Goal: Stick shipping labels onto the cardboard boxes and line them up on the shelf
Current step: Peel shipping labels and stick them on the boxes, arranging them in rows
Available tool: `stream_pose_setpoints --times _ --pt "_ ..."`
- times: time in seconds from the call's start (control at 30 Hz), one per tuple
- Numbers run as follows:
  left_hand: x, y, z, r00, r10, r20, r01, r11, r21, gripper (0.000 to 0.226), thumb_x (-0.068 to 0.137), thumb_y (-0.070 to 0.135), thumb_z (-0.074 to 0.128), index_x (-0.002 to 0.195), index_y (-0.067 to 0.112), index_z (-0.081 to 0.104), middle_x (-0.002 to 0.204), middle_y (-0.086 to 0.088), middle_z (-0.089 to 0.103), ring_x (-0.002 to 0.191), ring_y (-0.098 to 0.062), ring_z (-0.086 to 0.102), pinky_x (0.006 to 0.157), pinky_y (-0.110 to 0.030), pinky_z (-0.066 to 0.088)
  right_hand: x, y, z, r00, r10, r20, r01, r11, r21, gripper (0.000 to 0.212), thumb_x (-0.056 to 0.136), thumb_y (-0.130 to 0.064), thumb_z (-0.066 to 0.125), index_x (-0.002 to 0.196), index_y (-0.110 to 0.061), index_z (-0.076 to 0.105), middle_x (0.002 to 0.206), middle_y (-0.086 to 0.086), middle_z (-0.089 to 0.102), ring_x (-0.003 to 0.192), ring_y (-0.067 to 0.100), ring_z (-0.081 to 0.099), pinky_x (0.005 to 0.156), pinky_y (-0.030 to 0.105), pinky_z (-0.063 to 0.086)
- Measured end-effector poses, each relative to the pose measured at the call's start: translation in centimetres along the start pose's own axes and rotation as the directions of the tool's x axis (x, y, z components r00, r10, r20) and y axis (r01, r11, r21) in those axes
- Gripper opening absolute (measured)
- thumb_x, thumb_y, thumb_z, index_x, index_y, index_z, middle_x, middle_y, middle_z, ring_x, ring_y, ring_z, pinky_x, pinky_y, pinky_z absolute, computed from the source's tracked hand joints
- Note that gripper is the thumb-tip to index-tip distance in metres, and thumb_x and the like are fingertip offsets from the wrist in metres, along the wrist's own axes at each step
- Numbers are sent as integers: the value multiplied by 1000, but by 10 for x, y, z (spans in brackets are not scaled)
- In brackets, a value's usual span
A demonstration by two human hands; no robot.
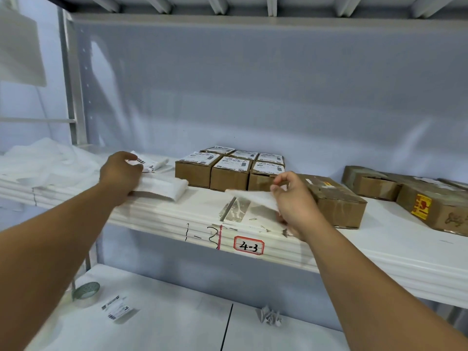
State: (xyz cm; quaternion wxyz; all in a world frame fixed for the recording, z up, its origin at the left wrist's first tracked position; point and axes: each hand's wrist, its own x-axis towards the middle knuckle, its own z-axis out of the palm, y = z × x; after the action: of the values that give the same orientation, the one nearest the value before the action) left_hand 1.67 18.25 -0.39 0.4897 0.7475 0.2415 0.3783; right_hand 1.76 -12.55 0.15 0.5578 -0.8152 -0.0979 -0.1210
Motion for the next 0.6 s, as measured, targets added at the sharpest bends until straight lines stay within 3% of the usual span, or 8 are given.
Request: stream_pose_setpoints --times 0.13,0.23,0.33,0.5,0.6 --pt "-3 -3 -14 992 -25 125 56 965 -257 23 88 20 64 111 23 64 110 -4 59 87 -22 58 84 -42 51 -1 1 3 994 -91 66 96 993 -73 8 98 -26 49 94 -19 52 62 -2 48 30 4 36 34 16 26" --pt "-12 -1 -16 984 -39 176 101 928 -359 11 88 18 63 91 27 67 103 0 60 81 -21 58 81 -49 51 -2 2 3 989 -135 65 138 990 -39 16 98 -32 48 90 -20 55 56 -4 46 27 0 35 33 15 24" --pt "-16 3 -20 979 -49 197 133 888 -440 16 88 12 62 82 26 66 94 0 63 73 -15 59 72 -34 51 -4 2 4 990 -124 63 127 991 -38 25 97 -36 48 81 -20 58 52 -3 50 29 7 39 36 17 28" --pt "-31 9 -30 961 -96 261 231 797 -558 12 91 13 57 86 22 63 83 7 62 69 -7 57 49 -18 46 -7 -3 4 996 -66 53 68 997 -32 34 91 -41 59 73 -11 61 53 1 59 42 14 55 46 23 42" --pt "-36 9 -39 950 -149 276 284 779 -559 9 90 14 57 89 20 64 84 7 60 71 -8 55 53 -24 42 -12 -10 9 992 -80 102 83 996 -29 27 90 -37 60 81 -12 66 65 0 66 51 11 62 53 24 51"
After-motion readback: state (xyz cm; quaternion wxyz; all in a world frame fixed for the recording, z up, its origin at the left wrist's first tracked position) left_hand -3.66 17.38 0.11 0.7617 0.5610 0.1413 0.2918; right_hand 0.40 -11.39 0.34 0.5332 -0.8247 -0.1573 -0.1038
